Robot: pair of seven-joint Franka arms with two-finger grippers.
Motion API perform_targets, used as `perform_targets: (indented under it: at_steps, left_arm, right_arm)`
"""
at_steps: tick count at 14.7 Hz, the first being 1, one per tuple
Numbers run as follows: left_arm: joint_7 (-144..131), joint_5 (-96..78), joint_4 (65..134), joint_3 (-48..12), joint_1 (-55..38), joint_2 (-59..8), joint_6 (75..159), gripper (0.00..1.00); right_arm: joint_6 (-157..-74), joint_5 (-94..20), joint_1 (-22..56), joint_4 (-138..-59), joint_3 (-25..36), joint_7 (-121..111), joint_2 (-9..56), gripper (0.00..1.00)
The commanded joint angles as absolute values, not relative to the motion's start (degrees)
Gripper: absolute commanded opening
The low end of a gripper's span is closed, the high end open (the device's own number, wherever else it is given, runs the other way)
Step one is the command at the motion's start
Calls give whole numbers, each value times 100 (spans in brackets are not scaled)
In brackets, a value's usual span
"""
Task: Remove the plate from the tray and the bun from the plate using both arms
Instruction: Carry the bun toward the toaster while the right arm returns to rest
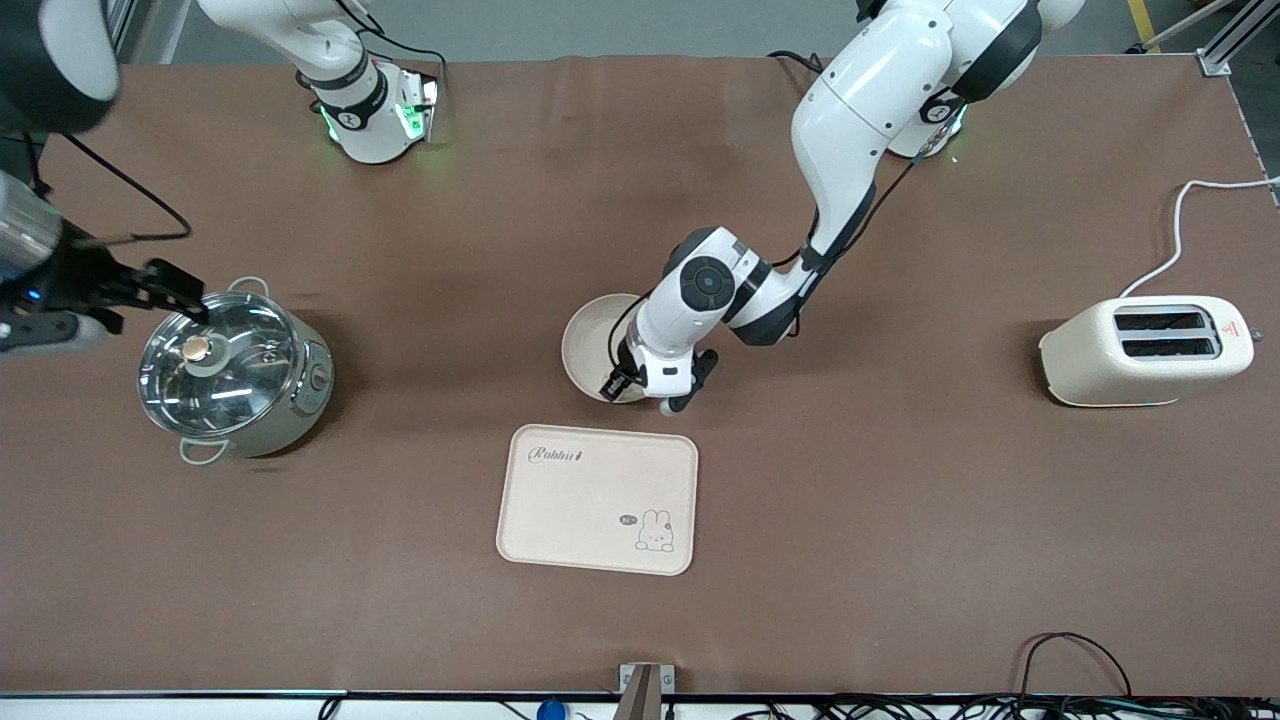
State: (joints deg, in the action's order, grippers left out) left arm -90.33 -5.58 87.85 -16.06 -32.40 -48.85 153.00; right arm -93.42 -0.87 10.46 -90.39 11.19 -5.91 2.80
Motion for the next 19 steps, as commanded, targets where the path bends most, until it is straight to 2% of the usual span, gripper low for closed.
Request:
perform_targets:
  at_steps: [1,6,10,15,19]
  left_arm:
    - [-9097,-466,8816,-1521,-3287,-4466,14917,45]
    - [-9079,-99,8798,-1424,-2989,-3737,13941,46]
    - [-8878,666,8780,-1389,-2269,-3455,13440,49]
    - [-7253,826,8789,-1397,-1381,-3410,12938,49]
    - [-6418,835,8912,-1380,-810,-3690,12920,49]
  right_arm:
    - [-9053,61,485,-8754,695,-536,176,100]
    - [-8965,220,45,-8736,668,-598,-342,100]
    - [-8623,150,-114,-8745,616,-598,-570,100]
    - [-8718,-193,-176,-8982,448,-527,-677,100]
    - [-8798,-193,-149,-9000,475,-545,-685,100]
